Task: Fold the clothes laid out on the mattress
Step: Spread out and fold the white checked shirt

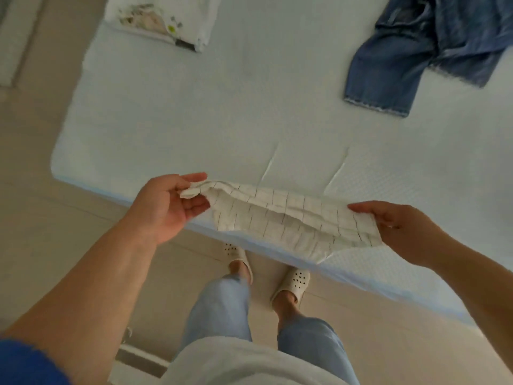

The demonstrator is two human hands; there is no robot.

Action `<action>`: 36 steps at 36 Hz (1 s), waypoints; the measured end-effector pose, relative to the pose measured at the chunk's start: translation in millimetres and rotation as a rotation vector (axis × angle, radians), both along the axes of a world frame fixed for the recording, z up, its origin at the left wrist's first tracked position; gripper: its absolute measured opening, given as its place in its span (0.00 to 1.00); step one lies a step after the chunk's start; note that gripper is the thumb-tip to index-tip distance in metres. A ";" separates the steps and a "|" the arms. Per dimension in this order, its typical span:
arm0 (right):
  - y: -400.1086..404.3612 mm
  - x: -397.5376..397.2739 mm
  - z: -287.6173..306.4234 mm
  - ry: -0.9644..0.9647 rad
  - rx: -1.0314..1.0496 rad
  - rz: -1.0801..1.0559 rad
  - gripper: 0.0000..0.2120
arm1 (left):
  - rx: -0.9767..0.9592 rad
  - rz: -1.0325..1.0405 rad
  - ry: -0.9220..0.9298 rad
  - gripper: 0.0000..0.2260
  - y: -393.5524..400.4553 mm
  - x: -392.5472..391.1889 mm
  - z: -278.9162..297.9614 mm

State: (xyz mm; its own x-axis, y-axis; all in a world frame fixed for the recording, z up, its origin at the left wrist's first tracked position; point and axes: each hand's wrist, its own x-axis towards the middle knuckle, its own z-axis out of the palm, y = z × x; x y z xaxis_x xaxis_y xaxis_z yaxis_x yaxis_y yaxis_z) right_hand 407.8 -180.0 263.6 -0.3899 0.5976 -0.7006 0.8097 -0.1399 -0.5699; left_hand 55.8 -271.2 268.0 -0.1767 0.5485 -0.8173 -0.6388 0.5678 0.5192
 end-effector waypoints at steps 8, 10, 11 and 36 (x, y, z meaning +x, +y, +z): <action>64.9 -76.0 -28.8 -0.090 0.149 -0.288 0.11 | -0.013 -0.178 -0.079 0.16 71.8 -65.6 -25.0; 87.2 -93.5 -48.9 -0.108 0.137 -0.365 0.11 | -0.053 -0.258 -0.037 0.12 105.9 -79.8 -48.5; 99.7 -102.9 -59.0 -0.100 0.144 -0.400 0.10 | -0.067 -0.289 -0.011 0.10 123.1 -86.4 -60.7; 260.6 -186.9 -204.0 -0.294 0.618 -0.048 0.38 | 0.288 -1.173 1.605 0.34 277.6 -110.2 -208.0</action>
